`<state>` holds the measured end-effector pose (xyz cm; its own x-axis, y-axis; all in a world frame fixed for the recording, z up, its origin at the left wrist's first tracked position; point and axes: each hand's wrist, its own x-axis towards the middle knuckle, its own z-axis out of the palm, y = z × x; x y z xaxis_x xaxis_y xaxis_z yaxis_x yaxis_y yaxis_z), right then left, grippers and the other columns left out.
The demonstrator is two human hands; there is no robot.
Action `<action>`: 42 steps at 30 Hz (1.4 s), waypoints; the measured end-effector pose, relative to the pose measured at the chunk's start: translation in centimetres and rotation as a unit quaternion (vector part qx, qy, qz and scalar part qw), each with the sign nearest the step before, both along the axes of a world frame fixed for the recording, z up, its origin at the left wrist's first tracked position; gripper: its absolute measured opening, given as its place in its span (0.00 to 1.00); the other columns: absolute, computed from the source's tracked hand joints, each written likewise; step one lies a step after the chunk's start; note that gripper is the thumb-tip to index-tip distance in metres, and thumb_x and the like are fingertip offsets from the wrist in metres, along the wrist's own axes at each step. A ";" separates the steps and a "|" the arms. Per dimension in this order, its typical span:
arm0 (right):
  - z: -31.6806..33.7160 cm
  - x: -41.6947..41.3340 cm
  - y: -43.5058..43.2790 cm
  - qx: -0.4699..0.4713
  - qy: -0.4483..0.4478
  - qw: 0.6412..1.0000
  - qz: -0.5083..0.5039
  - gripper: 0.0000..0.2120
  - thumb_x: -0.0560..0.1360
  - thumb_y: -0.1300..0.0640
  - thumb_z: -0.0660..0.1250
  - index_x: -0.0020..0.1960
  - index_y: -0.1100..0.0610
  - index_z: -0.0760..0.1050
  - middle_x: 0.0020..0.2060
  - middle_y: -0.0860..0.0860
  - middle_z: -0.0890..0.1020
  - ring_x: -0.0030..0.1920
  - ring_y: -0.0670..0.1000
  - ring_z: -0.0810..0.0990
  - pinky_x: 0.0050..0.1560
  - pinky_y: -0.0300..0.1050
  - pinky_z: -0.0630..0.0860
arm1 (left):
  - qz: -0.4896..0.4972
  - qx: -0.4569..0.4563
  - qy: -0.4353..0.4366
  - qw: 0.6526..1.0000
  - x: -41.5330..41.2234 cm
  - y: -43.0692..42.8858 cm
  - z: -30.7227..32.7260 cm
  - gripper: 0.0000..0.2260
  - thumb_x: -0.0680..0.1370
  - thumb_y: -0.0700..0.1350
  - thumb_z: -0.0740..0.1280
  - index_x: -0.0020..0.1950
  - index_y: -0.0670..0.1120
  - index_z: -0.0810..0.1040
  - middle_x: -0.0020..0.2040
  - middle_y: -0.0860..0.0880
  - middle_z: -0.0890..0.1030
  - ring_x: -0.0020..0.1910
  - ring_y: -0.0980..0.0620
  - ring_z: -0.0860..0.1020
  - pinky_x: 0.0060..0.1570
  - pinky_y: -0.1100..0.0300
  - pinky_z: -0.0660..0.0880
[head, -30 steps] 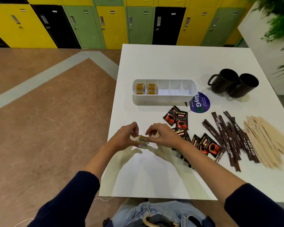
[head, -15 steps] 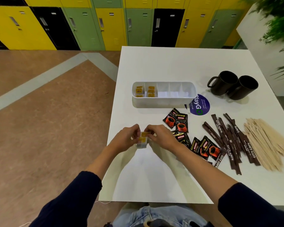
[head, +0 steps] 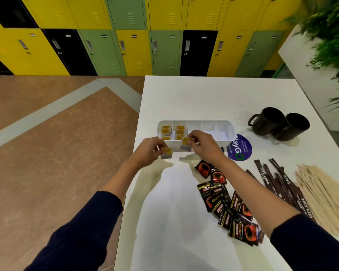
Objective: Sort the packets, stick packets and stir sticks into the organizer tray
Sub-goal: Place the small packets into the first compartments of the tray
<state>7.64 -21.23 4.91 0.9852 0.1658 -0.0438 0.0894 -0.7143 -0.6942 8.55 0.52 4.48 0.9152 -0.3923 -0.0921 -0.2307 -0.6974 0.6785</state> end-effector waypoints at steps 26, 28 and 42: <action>-1.8 7.7 0.2 -0.137 0.009 0.987 0.079 0.07 0.78 0.57 0.59 0.54 0.56 0.72 0.46 0.50 0.77 0.56 0.51 0.67 0.51 0.47 0.55 | -0.016 0.216 -0.031 0.976 7.6 -2.5 -1.2 0.08 0.80 0.41 0.55 0.58 0.43 0.66 0.51 0.40 0.74 0.56 0.43 0.66 0.54 0.52 0.55; -2.3 7.7 0.1 -0.149 0.003 0.985 0.086 0.07 0.78 0.56 0.60 0.53 0.56 0.74 0.48 0.52 0.79 0.56 0.51 0.67 0.48 0.45 0.52 | -0.021 0.213 -0.043 0.976 7.5 -2.5 -1.5 0.07 0.80 0.41 0.56 0.57 0.43 0.67 0.53 0.41 0.75 0.57 0.44 0.66 0.57 0.51 0.54; -2.4 7.5 0.1 -0.197 -0.021 0.975 0.102 0.08 0.76 0.52 0.63 0.47 0.55 0.79 0.43 0.51 0.81 0.53 0.50 0.66 0.45 0.45 0.49 | -0.028 0.272 -0.135 0.952 7.0 -2.3 -1.6 0.07 0.78 0.40 0.59 0.56 0.43 0.69 0.50 0.44 0.75 0.59 0.45 0.67 0.60 0.48 0.57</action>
